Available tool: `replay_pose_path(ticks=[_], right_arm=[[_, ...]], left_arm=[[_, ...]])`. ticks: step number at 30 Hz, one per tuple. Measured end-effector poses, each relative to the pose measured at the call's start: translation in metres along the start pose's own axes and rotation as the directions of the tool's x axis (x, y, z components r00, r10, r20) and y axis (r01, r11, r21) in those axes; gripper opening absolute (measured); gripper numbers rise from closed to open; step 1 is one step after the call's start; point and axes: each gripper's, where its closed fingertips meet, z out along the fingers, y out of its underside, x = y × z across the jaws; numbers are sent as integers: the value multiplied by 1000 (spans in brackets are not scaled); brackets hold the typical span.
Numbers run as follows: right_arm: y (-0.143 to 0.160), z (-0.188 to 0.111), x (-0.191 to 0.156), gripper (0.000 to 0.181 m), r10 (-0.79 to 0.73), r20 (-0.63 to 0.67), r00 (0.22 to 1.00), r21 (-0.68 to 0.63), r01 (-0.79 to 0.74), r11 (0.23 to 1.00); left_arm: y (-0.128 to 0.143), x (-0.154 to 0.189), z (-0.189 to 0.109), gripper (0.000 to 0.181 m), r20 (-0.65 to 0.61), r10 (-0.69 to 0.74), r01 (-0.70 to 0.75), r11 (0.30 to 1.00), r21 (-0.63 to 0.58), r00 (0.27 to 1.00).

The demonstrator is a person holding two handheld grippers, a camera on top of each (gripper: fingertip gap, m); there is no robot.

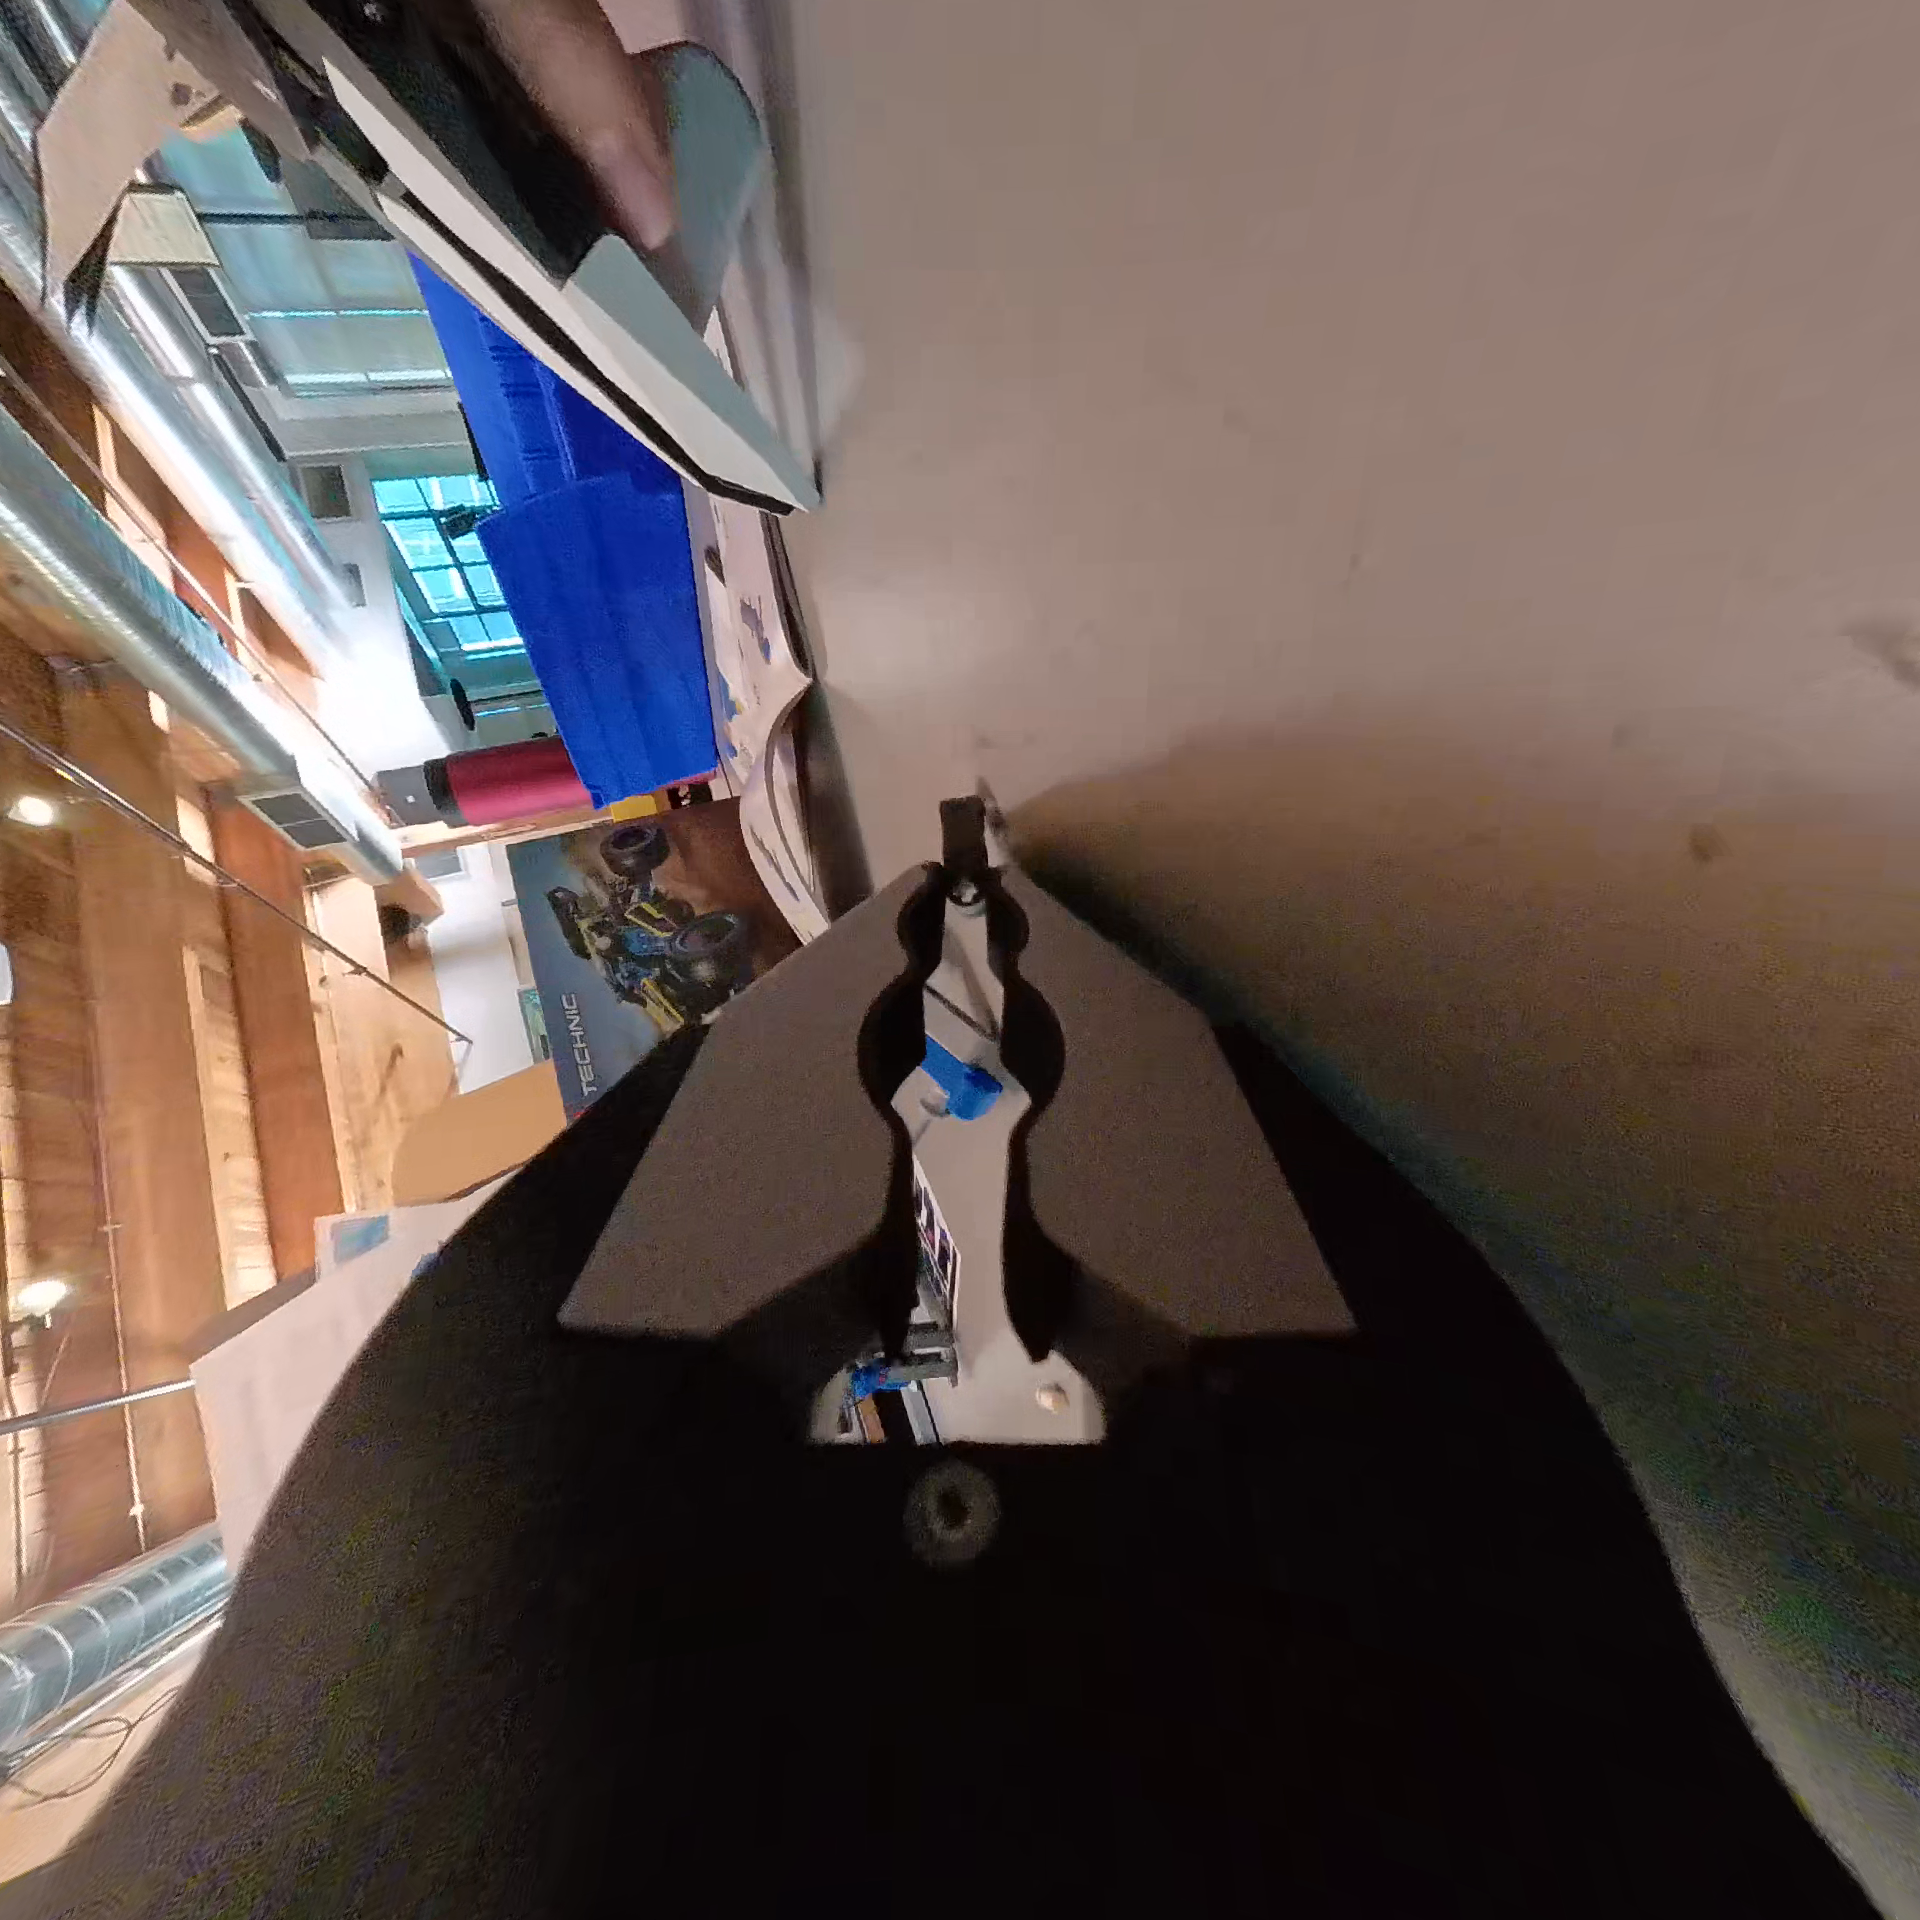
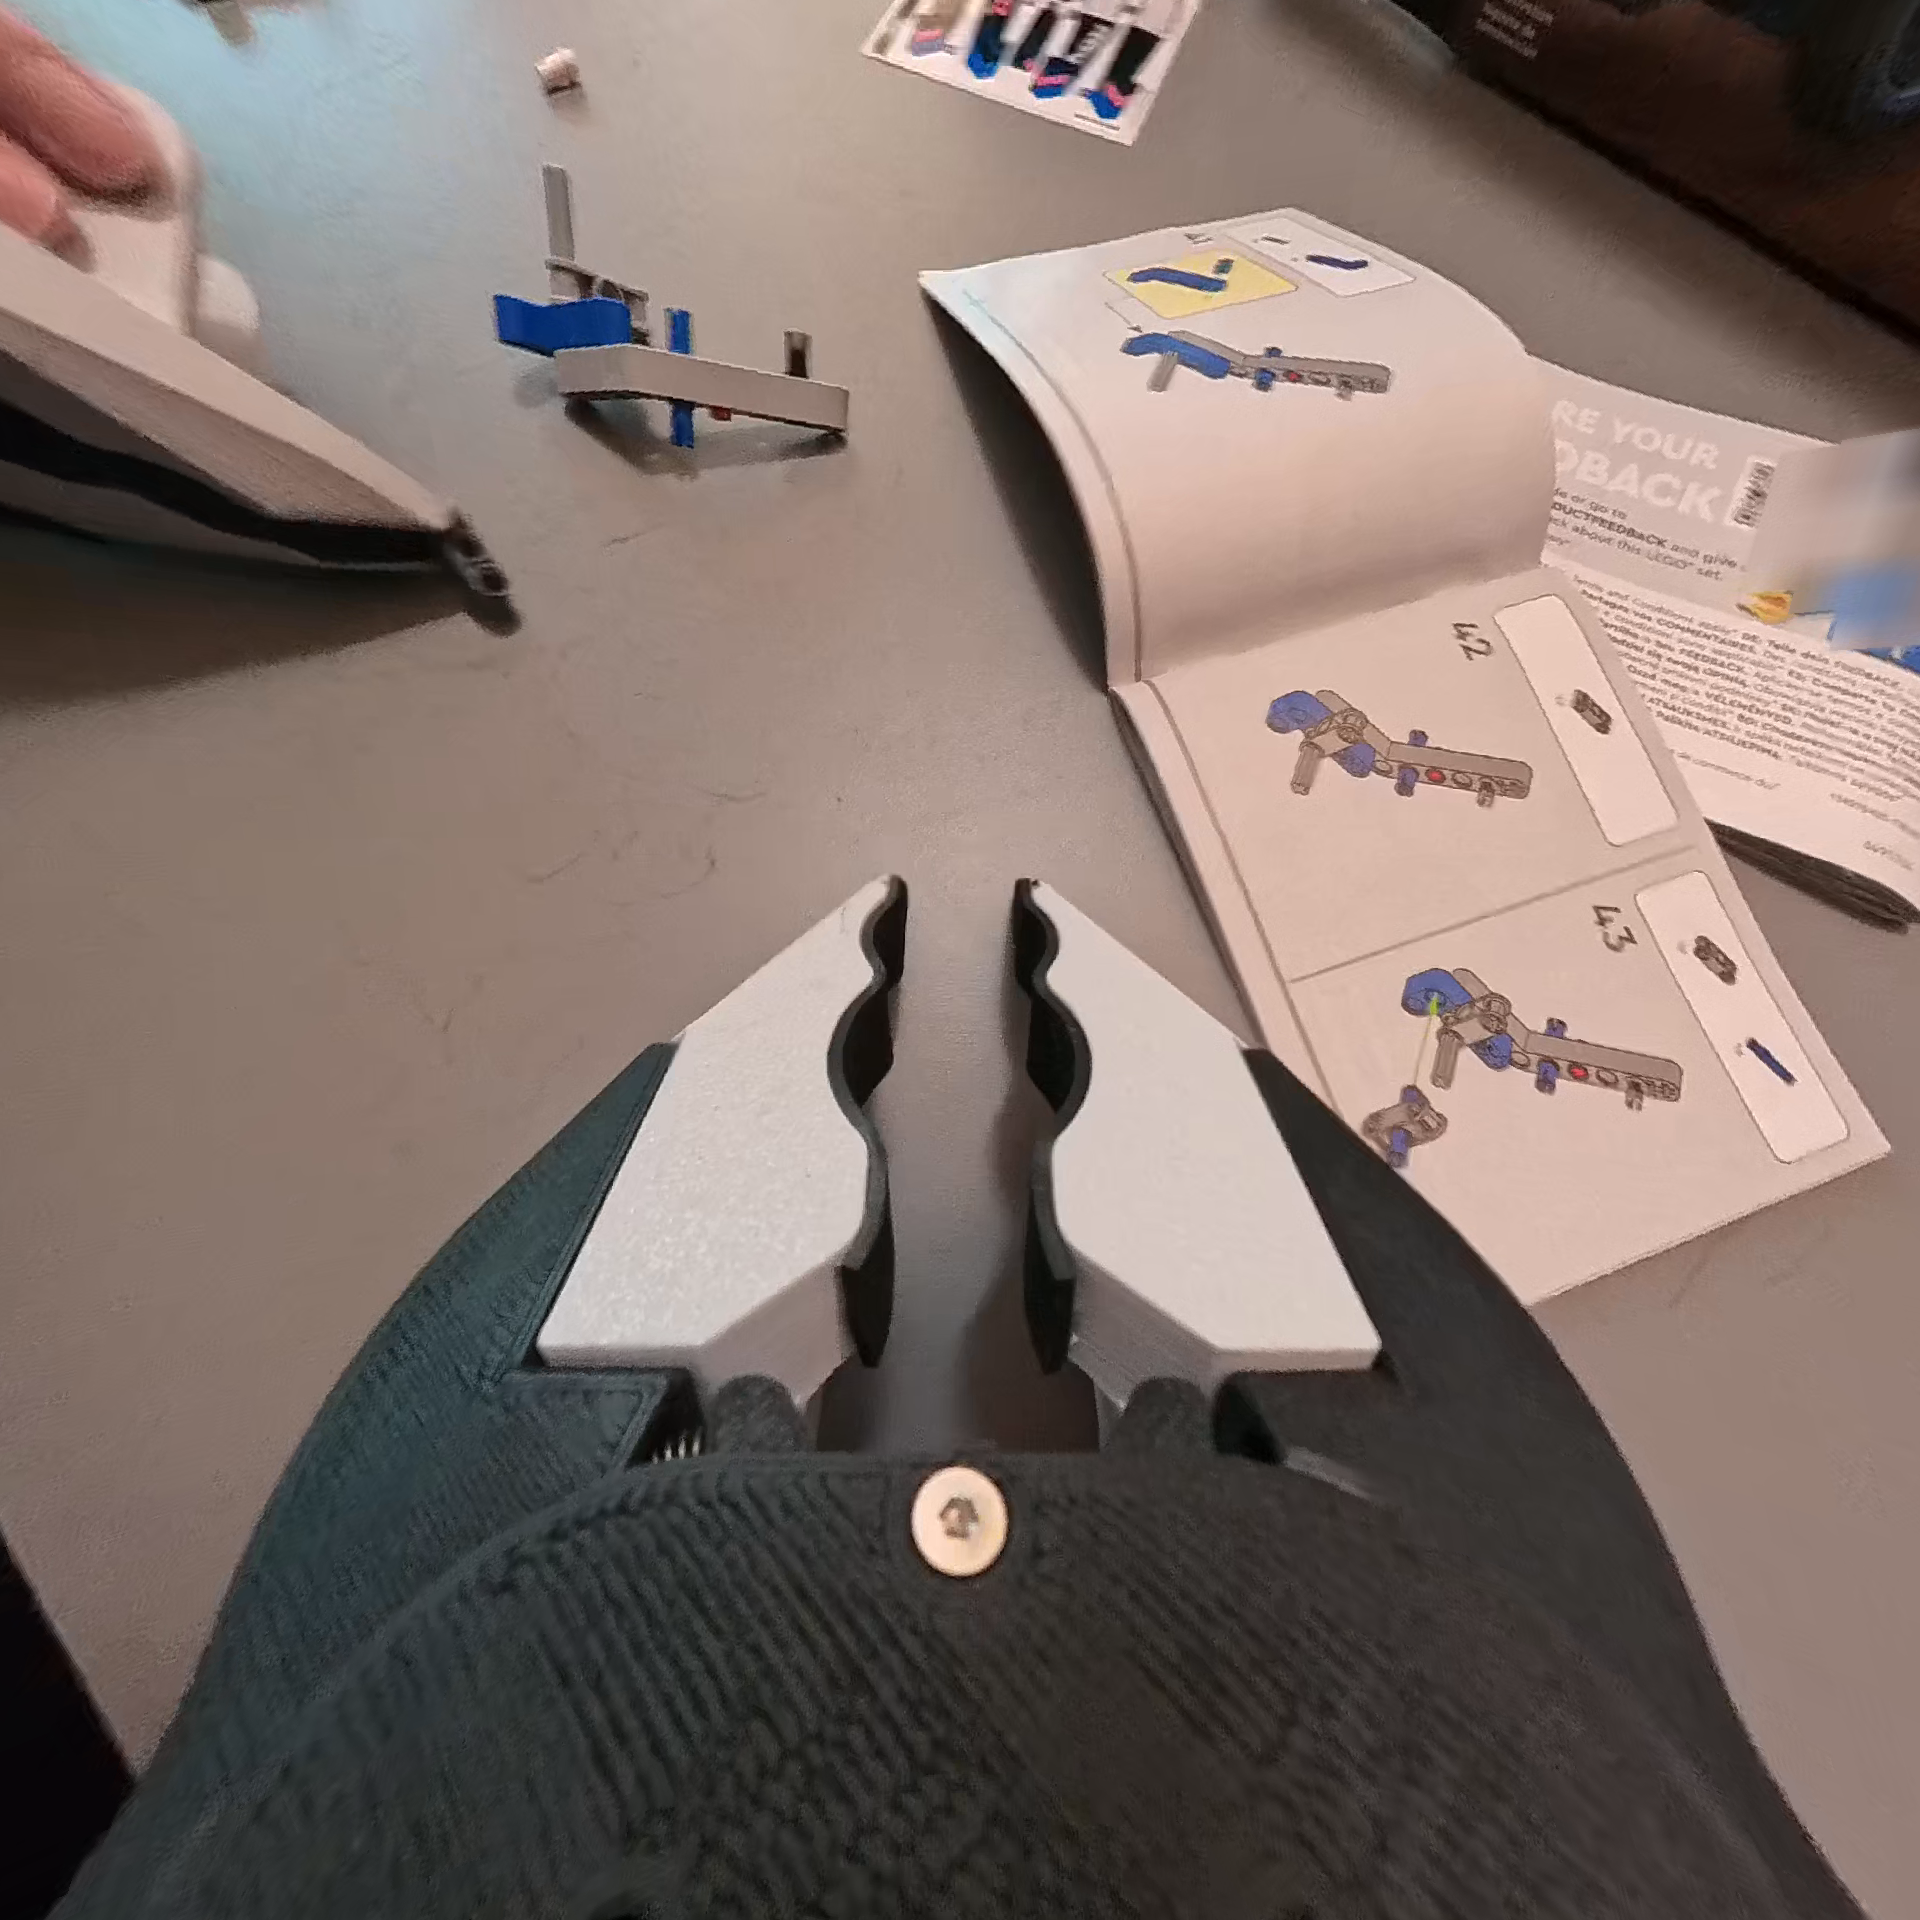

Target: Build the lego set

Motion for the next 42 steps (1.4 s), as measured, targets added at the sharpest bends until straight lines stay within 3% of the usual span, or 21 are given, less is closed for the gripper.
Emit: replay_pose_path(ticks=[5, 10, 25, 36, 42], right_arm=[[1, -4, -33, 31, -80, 172, 982, 10, 79, 997], [1, -3, -33, 41, -85, 169, 982, 10, 84, 996], [1, -2, -28, 33, -66, 153, 986, 8, 66, 998], [1, -2, -28, 33, -65, 153, 986, 8, 64, 998], [1, -2, -28, 32, -65, 153, 986, 8, 64, 998]], left_arm=[[-4, -4, 7, 4, 24, 16, -16, 999, 28, 1000], [-4, -7, 16, 4, 38, -44, 42, 998, 36, 998], [-4, -9, 21, 4, 39, -91, 89, 995, 40, 995], [-5, -9, 22, 4, 27, -56, 55, 998, 37, 998], [-6, -7, 23, 5, -57, 18, -15, 998, 61, 998]])
